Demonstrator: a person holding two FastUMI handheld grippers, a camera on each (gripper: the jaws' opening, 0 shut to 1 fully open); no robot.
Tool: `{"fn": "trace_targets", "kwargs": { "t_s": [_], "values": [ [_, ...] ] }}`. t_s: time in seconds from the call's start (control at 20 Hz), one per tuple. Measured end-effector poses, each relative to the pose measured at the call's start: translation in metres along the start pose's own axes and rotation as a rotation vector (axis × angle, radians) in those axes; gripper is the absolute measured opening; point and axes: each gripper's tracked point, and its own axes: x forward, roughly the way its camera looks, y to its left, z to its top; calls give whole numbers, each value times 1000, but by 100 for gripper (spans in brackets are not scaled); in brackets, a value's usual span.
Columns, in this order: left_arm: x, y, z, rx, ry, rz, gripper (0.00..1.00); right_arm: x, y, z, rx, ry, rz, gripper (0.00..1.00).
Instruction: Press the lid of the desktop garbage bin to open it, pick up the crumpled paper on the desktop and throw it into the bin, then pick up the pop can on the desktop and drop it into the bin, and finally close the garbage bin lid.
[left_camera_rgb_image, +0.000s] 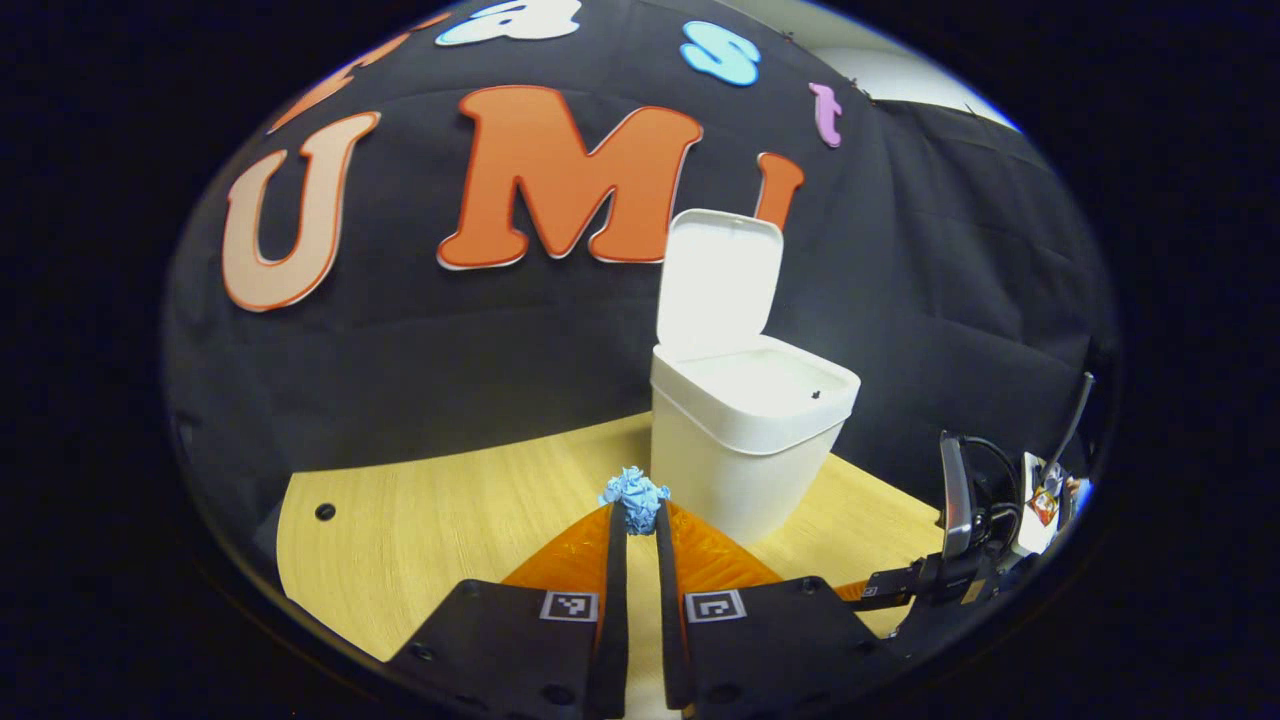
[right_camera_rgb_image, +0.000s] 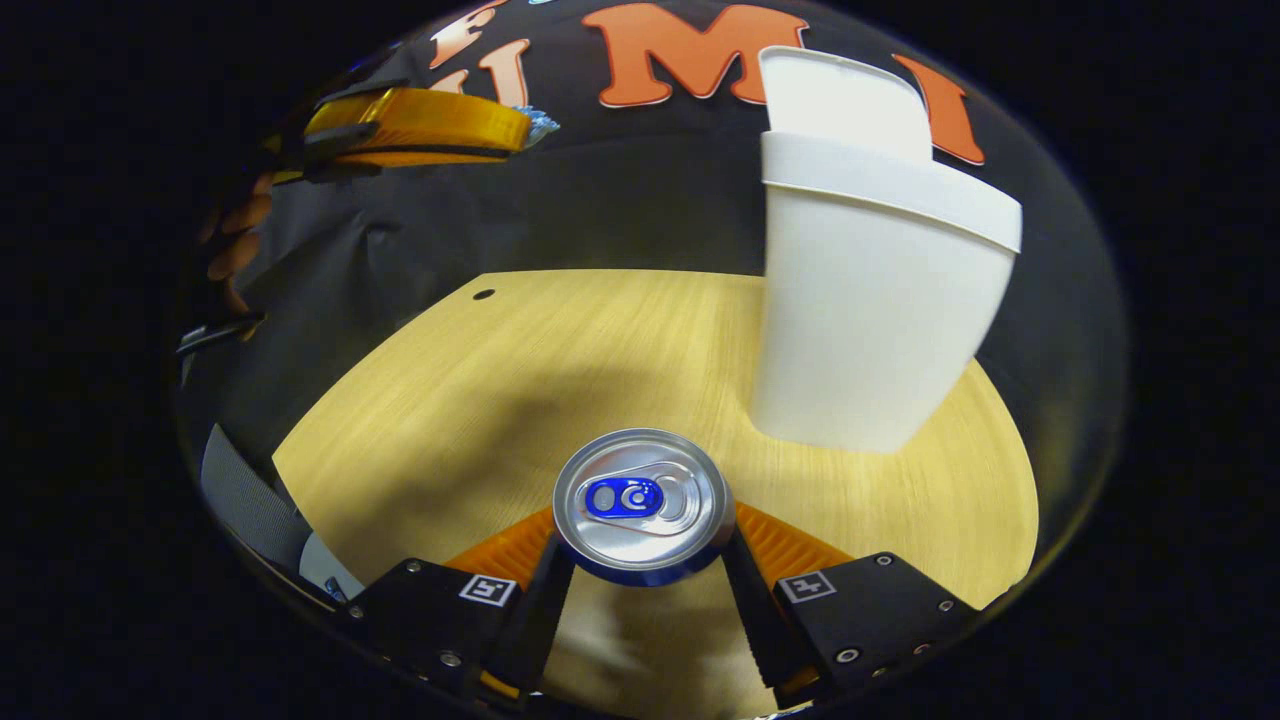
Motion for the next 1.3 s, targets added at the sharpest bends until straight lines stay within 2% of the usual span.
{"fn": "trace_targets", "kwargs": {
  "t_s": [0.05, 0.1, 0.15, 0.65, 0.7, 0.75, 0.9, 1.1, 1.3],
  "values": [
    [4, -7, 7, 5, -9, -19, 18, -3, -7, -1, 11, 0, -15, 75],
    [9, -15, 14, 6, -20, -39, 18, -6, -12, -2, 25, 1, -26, 80],
    [15, -23, 22, 6, -32, -60, 18, -10, -21, -2, 39, -6, -44, 80],
    [70, -95, 83, 65, -121, -208, 18, -47, -79, -22, 165, -38, -189, 80],
    [76, -101, 87, 68, -126, -220, 18, -50, -83, -24, 175, -37, -204, 75],
    [82, -107, 90, 74, -132, -228, 18, -53, -86, -27, 186, -37, -212, 80],
    [105, -110, 92, 114, -139, -201, 18, -64, -99, -36, 218, -37, -247, 80],
    [127, -114, 91, 107, -128, -190, 18, -71, -112, -43, 242, -36, -285, 80],
    [139, -114, 77, 97, -86, -189, 26, -75, -119, -44, 245, -33, -323, 80]
  ]
}}
